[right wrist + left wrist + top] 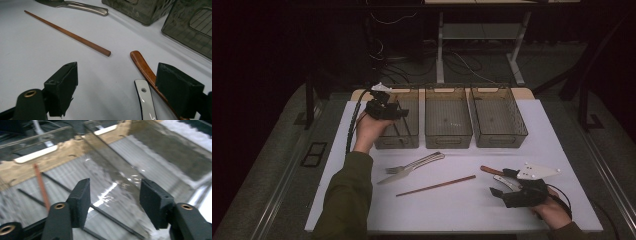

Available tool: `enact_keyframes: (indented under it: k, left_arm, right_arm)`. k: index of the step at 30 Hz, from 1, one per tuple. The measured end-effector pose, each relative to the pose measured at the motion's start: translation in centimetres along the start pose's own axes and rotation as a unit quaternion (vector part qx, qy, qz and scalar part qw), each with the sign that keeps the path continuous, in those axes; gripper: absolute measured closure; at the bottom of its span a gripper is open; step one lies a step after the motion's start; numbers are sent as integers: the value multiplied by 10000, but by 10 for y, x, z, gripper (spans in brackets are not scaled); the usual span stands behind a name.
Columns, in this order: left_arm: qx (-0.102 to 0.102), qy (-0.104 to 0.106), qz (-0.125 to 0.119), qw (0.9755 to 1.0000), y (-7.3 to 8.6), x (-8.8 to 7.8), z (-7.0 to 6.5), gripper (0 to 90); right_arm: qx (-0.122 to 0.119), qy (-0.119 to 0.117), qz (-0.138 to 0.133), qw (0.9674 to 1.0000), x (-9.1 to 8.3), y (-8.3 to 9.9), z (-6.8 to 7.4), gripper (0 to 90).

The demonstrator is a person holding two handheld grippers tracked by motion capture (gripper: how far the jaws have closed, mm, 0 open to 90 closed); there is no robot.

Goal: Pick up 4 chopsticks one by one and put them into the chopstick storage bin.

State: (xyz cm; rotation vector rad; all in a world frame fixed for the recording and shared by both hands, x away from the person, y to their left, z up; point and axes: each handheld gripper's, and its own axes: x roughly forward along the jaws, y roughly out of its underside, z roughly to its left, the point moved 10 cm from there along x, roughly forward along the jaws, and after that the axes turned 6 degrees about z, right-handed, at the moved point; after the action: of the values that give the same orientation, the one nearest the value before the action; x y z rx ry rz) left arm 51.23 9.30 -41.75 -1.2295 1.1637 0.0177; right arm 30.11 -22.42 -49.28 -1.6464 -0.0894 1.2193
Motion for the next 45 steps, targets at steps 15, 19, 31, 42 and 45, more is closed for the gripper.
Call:
enact_keyframes:
  k: [15, 19, 31, 42, 45]
  left_arm:
    - [693, 501, -146, 9962, 15, -22, -75, 277]
    - [805, 660, -184, 9944, 23, -25, -96, 250]
    - [998, 1026, -199, 9895, 59, -24, -135, 223]
    - [1214, 1177, -70, 9856, 89, -12, -164, 241]
    - [1379, 1196, 33, 9832, 99, -8, -169, 294]
  right_arm:
    - [11, 18, 16, 10000, 0, 0, 0, 179]
    - [15, 29, 12, 10000, 0, 0, 1, 179]
    - [26, 39, 23, 10000, 0, 0, 1, 179]
    - [-8, 26, -4, 10000, 0, 0, 2, 179]
    - [3, 33, -7, 10000, 0, 0, 2, 179]
